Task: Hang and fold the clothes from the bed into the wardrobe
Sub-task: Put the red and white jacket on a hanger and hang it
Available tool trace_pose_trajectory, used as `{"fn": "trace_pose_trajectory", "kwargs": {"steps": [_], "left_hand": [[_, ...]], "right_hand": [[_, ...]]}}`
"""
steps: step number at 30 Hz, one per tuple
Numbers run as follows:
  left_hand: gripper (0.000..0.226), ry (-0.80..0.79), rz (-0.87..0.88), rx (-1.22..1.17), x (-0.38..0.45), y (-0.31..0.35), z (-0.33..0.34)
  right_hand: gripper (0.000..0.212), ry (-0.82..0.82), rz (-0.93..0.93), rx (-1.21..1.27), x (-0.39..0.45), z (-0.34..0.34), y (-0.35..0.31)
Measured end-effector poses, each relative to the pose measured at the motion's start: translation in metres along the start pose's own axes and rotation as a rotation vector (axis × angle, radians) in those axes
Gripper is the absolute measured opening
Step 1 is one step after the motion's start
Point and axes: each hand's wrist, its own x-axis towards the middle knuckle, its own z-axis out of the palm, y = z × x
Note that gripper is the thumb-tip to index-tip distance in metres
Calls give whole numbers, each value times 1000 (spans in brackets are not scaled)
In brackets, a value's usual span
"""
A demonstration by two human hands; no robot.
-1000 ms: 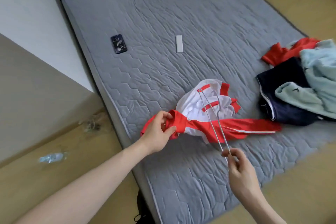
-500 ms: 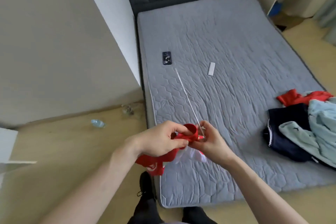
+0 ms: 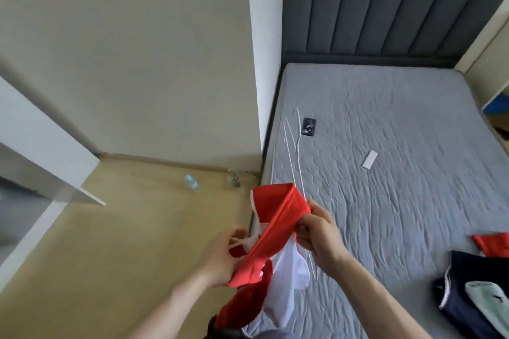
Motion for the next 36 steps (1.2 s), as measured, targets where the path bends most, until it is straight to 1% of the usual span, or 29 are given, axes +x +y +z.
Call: {"fn": "trace_pose_trajectory", "kwargs": {"steps": [2,3,4,6,7,8,9,10,12,13,14,15,16,17,18,19,20,21,23,24,25,27,28,30,32,33,35,36], "left_hand": [[16,-75,-91,49,-7,-19,5],[10,-102,-99,52,-10,-24,6],[14,-104,-99,34,-11,-24,5],[24,-40,-134,-114,-13,-11,3],[22,16,-165,-237,-11,2,0],[17,52,-186,-330,-9,13,-4],[16,41,-179,-387,-8,23,-8],[16,-26,-134,-375,-11,33,-13],[13,-280,-57,-249,-21,49,-15],[13,-418,-57,-123,-27,54,-14],[16,-527,-64,72,-30,55,-13],[20,-596,-63,299,-32,59,-13],[26,-622,-45,508,-31,64,-14],[32,-587,-26,641,-27,69,-15],[40,-510,-7,667,-21,74,-17],[49,-414,12,587,-13,79,-18],[59,-326,47,431,-6,83,-16],[66,-274,95,267,0,89,-12],[64,-271,215,31,9,101,0],[59,-290,271,-41,12,105,8],[51,-287,320,-92,13,111,14],[36,-214,401,-128,18,119,20],[35,-180,434,-114,19,123,20],[43,-84,477,-50,22,129,17],[52,82,478,-35,23,134,10],[55,146,471,-55,24,137,6],[58,207,472,-76,23,140,1],[56,210,474,-75,22,143,0]], "right_hand": [[24,-11,-8,-17,-3,-1,-3],[24,-7,-17,-28,-5,-3,-4],[23,6,-31,-37,-6,-6,-6],[21,62,-57,-61,-8,-15,-9],[20,97,-70,-88,-7,-20,-11],[24,132,-81,-123,-6,-25,-12],[31,172,-88,-157,-6,-30,-12],[34,206,-97,-170,-5,-34,-13],[36,279,-93,-135,-3,-39,-16],[36,313,-83,-104,-2,-40,-18],[36,329,-72,-77,-1,-40,-21],[36,332,-61,-61,-1,-39,-25],[36,321,-56,-53,-2,-36,-30],[37,301,-51,-44,-4,-32,-35],[38,263,-42,-29,-5,-29,-40],[40,232,-34,-7,-6,-26,-44],[42,202,-26,10,-6,-22,-48],[42,169,-19,17,-5,-19,-51],[46,105,-17,-1,-3,-15,-56],[47,76,-18,-26,-3,-14,-58],[48,49,-16,-54,-4,-14,-61],[48,49,-21,-99,-6,-15,-69],[46,58,-30,-130,-7,-18,-72],[35,78,-70,-211,-10,-24,-74],[20,130,-124,-310,-11,-33,-69],[17,165,-156,-354,-13,-36,-65],[21,217,-229,-368,-21,-40,-51],[28,220,-253,-379,-26,-38,-43]]}}
